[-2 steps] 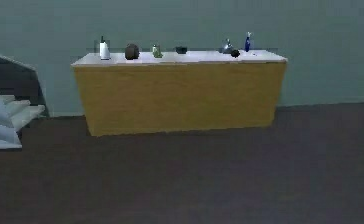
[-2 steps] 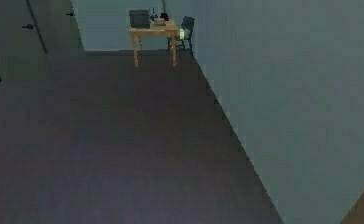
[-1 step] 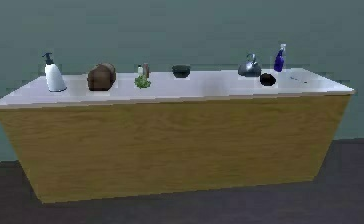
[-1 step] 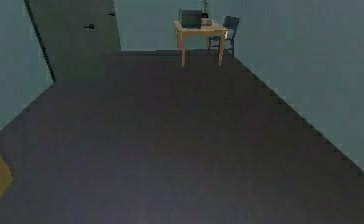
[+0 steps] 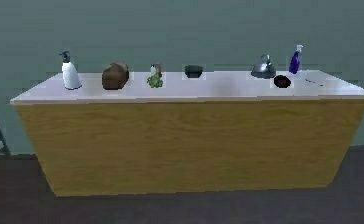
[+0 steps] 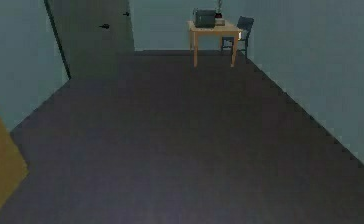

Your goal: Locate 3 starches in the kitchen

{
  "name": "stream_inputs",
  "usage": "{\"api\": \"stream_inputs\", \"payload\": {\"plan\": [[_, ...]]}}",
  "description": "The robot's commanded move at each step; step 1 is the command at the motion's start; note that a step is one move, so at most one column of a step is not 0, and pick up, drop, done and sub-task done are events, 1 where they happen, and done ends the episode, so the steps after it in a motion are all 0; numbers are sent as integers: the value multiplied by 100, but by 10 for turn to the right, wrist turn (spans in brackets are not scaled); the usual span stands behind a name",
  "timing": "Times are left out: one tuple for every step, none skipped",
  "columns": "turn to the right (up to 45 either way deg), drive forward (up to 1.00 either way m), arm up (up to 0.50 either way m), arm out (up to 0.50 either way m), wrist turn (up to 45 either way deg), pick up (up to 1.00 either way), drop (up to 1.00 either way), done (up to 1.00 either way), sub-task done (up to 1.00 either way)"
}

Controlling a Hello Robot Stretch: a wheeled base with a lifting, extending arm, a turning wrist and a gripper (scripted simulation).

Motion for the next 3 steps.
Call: {"api": "stream_inputs", "payload": {"plan": [[0, 55, 0, 0, 0, 0, 0, 0, 0], [-240, 0, 0, 0, 0, 0, 0, 0, 0], [0, 0, 0, 0, 0, 0, 0, 0, 100]]}}
